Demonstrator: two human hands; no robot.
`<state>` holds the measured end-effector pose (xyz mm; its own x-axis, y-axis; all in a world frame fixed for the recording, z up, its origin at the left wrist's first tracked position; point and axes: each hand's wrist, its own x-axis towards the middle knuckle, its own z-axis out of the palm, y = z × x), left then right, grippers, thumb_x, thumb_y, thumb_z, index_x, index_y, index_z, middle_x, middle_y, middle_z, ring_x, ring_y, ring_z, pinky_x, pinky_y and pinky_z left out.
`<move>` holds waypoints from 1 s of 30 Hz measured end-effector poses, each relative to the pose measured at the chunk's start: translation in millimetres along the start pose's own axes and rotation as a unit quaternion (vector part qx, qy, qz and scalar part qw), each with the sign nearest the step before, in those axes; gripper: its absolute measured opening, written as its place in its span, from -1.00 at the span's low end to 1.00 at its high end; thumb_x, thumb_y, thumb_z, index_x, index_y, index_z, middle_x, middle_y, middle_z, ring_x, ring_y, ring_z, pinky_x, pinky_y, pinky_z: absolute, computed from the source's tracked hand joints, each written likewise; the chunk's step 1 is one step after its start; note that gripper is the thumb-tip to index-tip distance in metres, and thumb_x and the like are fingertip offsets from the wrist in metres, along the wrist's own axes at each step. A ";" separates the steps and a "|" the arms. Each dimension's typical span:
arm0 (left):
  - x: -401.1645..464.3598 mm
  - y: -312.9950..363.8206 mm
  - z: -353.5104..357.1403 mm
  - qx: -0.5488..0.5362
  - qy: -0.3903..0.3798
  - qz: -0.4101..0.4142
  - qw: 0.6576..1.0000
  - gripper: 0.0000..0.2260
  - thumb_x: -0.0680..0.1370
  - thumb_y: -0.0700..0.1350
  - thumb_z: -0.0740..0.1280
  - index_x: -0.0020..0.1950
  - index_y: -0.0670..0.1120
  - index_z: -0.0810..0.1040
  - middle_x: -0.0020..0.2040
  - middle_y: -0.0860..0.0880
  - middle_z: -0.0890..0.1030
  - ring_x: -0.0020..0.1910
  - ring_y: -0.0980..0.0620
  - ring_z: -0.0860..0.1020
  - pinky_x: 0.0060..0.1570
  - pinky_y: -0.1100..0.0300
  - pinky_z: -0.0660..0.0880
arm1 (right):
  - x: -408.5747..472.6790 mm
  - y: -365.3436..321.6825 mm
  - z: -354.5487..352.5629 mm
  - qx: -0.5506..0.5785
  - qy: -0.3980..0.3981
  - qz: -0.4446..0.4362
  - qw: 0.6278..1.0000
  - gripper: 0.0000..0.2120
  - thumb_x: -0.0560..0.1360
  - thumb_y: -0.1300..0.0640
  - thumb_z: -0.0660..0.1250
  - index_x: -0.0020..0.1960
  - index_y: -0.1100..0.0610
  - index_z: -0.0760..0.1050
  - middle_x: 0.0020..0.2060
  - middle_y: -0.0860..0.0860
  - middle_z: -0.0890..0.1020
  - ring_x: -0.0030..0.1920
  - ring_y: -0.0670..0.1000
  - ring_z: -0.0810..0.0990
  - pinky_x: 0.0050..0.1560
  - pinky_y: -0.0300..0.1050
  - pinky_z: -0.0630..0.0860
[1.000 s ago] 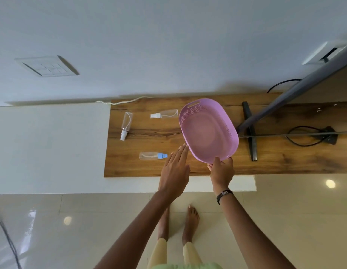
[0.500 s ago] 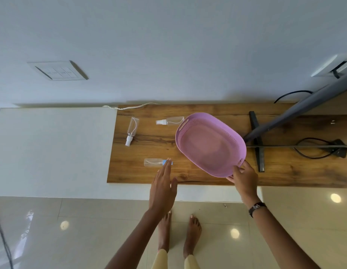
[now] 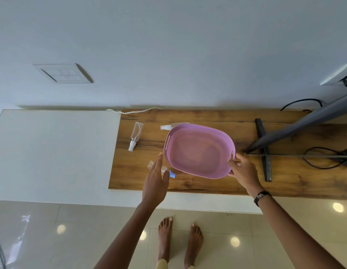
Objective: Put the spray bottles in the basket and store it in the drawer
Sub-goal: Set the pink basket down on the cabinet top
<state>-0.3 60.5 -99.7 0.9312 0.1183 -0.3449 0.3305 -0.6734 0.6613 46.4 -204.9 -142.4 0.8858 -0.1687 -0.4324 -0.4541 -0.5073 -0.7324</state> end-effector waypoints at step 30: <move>-4.0 -40.8 -6.9 -0.127 -0.041 -0.154 0.979 -0.57 0.63 -0.16 0.17 0.50 -0.09 0.20 0.47 -0.11 0.32 0.41 -0.06 0.34 0.31 0.03 0.34 | -88.6 -18.5 149.9 0.087 -0.016 0.044 0.995 -0.84 0.55 0.23 0.24 0.08 0.11 0.54 -0.02 0.01 0.65 -0.02 -0.02 0.62 0.02 -0.13 0.55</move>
<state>-16.5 92.5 -120.7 0.7688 0.2219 -0.5997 0.6316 -0.4097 0.6582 -38.1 -53.9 -169.4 0.8393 -0.1787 -0.5135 -0.5426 -0.3362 -0.7698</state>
